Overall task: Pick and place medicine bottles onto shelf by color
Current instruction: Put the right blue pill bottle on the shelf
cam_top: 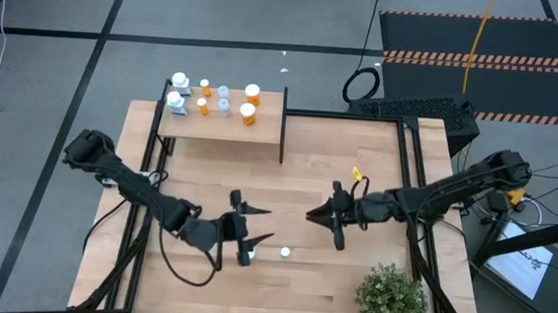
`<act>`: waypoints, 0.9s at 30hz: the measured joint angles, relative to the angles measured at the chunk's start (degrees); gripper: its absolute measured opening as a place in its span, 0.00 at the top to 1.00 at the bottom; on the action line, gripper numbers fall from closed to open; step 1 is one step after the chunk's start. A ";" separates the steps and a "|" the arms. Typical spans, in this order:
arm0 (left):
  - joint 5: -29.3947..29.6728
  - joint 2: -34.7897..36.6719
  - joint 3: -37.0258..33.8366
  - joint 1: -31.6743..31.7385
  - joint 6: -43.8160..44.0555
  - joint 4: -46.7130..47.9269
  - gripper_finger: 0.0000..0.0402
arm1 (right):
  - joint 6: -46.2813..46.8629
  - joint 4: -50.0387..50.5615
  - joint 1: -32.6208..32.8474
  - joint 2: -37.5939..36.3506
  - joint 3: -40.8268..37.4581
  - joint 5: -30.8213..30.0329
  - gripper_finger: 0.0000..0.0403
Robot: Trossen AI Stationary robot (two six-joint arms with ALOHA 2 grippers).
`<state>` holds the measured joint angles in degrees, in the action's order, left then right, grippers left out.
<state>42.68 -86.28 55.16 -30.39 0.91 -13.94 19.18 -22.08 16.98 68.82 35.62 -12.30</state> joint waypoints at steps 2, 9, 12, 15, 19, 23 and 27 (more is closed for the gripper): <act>-2.07 0.04 0.06 0.99 0.02 0.54 0.34 | 1.26 -0.49 1.80 1.29 0.00 -2.75 0.88; -9.72 0.02 0.06 3.24 0.82 1.50 0.34 | 7.08 -4.94 6.26 8.34 0.00 -8.98 0.88; -9.73 0.02 0.06 3.04 3.45 3.41 0.34 | 8.59 -9.89 7.57 12.32 0.00 -9.52 0.88; -9.79 0.02 0.06 2.50 5.18 5.75 0.34 | 8.02 -10.29 8.02 14.77 1.95 -10.15 0.87; -9.66 0.02 0.06 1.92 5.88 6.36 0.34 | 7.28 -1.06 7.84 14.84 7.91 -10.09 0.82; -9.65 0.02 0.06 1.05 5.92 7.20 0.34 | 8.56 9.83 9.65 14.86 14.70 -10.21 0.74; -7.41 0.02 0.06 0.17 6.57 9.30 0.35 | 11.26 13.96 13.74 14.86 17.83 -10.46 0.68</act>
<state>35.27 -86.26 55.22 -30.22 7.48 -4.65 30.44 -8.12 30.72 83.68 53.44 -22.76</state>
